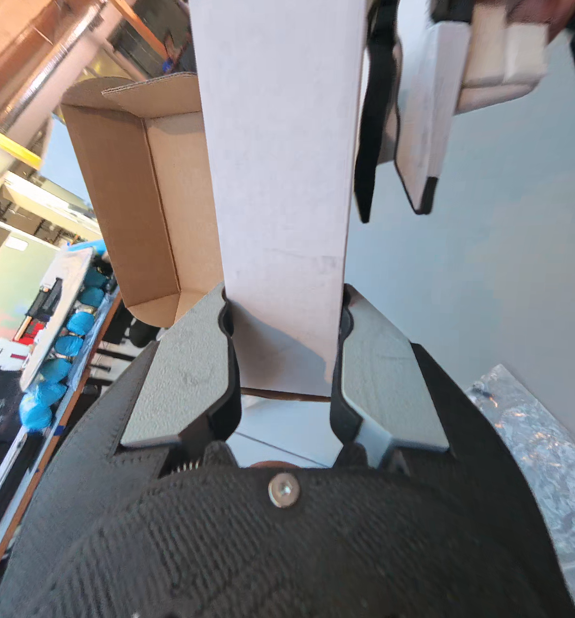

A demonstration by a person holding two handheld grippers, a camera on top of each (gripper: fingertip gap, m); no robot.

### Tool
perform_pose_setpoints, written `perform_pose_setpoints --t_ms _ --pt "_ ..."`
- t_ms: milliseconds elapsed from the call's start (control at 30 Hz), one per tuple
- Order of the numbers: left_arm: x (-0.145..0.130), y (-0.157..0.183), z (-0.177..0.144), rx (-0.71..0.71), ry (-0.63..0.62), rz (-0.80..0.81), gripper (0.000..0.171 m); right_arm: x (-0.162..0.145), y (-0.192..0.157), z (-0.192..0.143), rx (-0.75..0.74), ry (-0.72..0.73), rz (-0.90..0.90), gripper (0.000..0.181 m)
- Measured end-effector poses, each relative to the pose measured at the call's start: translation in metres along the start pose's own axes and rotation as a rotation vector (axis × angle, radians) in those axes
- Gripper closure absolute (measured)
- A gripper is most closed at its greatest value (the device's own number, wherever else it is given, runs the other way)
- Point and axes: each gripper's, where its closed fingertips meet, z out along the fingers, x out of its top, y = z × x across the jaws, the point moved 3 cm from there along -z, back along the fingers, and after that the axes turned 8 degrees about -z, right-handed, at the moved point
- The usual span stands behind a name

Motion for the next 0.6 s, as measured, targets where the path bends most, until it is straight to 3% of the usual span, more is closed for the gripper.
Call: perform_pose_setpoints --t_ms 200,400,500,600 --pt "0.055 -0.014 -0.068 -0.106 0.320 -0.065 0.111 0.033 -0.071 -0.017 0.629 0.190 0.051 0.079" --pt "0.113 -0.024 -0.116 -0.304 0.627 -0.251 0.110 0.052 -0.114 -0.018 1.232 0.444 0.111 0.091" --pt "0.113 -0.031 -0.120 -0.377 0.693 -0.356 0.110 0.057 -0.124 -0.021 1.319 0.518 0.082 0.092" --pt "0.098 -0.036 -0.117 -0.377 0.668 -0.405 0.110 0.062 -0.118 -0.026 1.241 0.547 0.095 0.088"
